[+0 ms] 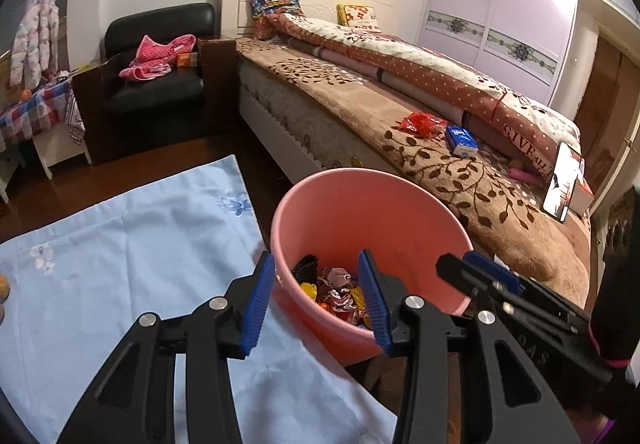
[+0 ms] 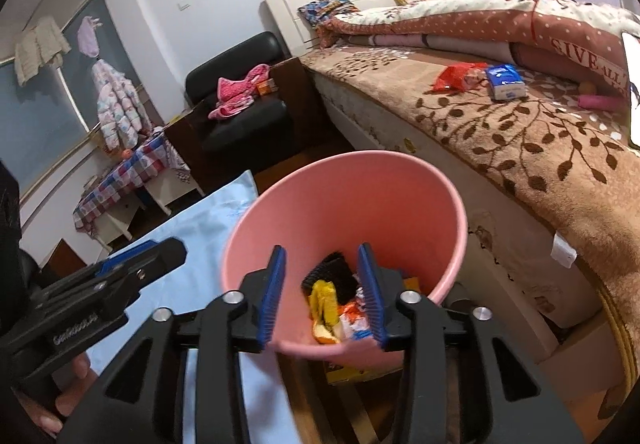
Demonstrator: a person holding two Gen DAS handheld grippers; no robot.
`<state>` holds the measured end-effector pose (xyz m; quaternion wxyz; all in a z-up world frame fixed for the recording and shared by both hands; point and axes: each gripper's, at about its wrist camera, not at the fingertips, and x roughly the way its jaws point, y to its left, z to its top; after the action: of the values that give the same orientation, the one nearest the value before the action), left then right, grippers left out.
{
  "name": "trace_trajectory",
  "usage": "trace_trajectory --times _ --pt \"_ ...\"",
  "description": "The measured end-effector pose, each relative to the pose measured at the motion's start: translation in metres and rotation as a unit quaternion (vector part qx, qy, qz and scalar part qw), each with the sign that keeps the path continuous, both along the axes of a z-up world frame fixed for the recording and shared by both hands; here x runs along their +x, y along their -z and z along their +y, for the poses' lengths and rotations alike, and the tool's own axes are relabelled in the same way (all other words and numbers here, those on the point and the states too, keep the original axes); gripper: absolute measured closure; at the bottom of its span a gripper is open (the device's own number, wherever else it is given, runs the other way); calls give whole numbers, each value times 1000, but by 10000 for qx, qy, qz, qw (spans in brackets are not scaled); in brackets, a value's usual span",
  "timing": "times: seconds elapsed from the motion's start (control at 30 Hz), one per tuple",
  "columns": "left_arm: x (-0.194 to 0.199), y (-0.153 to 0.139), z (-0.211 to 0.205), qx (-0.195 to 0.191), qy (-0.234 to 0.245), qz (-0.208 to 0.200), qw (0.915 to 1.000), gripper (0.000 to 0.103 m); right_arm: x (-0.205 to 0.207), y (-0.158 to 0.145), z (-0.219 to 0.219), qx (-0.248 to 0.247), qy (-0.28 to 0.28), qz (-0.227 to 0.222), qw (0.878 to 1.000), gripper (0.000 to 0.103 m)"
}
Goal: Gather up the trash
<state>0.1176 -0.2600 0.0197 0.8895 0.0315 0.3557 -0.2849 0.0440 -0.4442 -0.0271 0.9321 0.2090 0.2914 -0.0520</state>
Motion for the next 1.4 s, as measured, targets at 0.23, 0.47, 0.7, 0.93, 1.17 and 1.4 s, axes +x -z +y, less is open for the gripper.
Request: trace_trajectory --times 0.23,0.47,0.7,0.93,1.17,1.4 --pt "-9 -6 19 -91 -183 -17 9998 60 -12 -9 26 -318 -200 -33 9993 48" --pt "-20 -10 34 -168 -256 -84 9995 60 -20 -17 46 -494 -291 -23 9984 45" --pt "-27 -12 49 -153 -354 -112 9992 60 -24 -19 56 -575 -214 -34 9981 36" --pt "-31 -12 67 -129 -518 -138 9985 60 -25 -22 63 -622 -238 -85 9977 36" --pt "-33 -13 75 -160 -574 -146 9981 60 -29 -27 69 -685 -219 -194 9972 36" --pt "-38 -16 82 -173 -625 -223 9976 61 -35 -33 77 -741 -267 -275 9965 36"
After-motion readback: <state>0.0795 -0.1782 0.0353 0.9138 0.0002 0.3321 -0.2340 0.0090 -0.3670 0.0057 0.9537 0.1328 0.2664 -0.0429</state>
